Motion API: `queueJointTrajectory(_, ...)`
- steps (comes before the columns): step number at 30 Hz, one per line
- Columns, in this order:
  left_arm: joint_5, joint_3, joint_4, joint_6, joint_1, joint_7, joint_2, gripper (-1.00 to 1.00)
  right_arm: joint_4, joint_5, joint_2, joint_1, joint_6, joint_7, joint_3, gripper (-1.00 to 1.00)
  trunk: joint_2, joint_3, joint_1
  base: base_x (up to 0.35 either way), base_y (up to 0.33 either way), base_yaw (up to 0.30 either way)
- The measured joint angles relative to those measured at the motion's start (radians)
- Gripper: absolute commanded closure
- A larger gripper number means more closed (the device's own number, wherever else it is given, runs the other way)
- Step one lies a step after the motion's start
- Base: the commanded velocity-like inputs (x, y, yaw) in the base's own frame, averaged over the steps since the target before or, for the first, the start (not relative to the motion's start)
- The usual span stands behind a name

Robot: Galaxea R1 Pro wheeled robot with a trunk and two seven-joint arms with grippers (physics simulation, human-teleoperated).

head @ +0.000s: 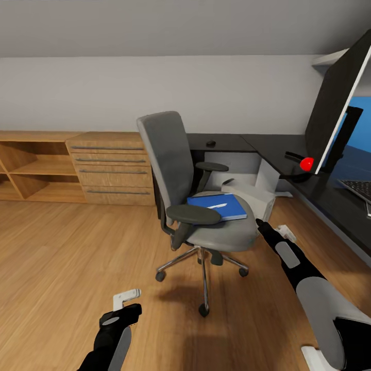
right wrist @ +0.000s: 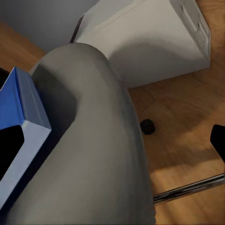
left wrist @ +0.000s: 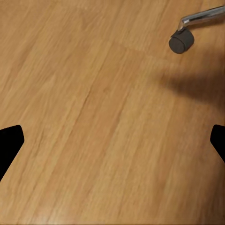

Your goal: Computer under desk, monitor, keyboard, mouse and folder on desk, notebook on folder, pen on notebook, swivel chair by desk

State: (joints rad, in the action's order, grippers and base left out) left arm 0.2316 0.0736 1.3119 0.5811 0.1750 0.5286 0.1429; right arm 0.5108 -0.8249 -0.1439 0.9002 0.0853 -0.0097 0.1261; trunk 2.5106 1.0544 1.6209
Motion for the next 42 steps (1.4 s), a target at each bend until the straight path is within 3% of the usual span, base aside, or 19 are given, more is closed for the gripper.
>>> queueJointTrajectory(14, -0.001, -0.003, 0.0, -0.001, 0.0, 0.0, 0.0, -1.0, 0.0, -0.027, -0.016, 0.0, 0.04, 0.0, 0.006, -1.0, 0.0, 0.0, 0.0, 0.102, 0.0, 0.0)
queueJointTrajectory(18, -0.001, -0.003, -0.001, -0.001, 0.0, 0.001, 0.0, -1.0, -0.001, -0.07, -0.026, 0.0, 0.05, 0.0, 0.007, -1.0, 0.0, 0.0, 0.0, 0.064, 0.0, 0.0)
queueJointTrajectory(22, -0.001, -0.003, -0.001, -0.001, 0.0, 0.0, 0.0, -1.0, -0.001, -0.082, -0.033, 0.0, 0.059, 0.0, 0.007, -1.0, 0.0, 0.0, 0.0, 0.014, 0.0, 0.0)
queueJointTrajectory(34, -0.001, -0.004, -0.001, -0.001, 0.0, 0.001, 0.0, -1.0, -0.001, -0.089, -0.04, -0.001, 0.065, 0.0, 0.007, -1.0, 0.0, 0.0, 0.0, 0.086, 0.0, 0.0)
queueJointTrajectory(42, 0.001, -0.051, -0.001, -0.001, 0.0, 0.0, -0.001, -1.0, -0.002, -0.089, -0.041, -0.001, 0.065, 0.0, 0.007, -1.0, 0.0, 0.0, 0.0, 0.112, 0.0, 0.0)
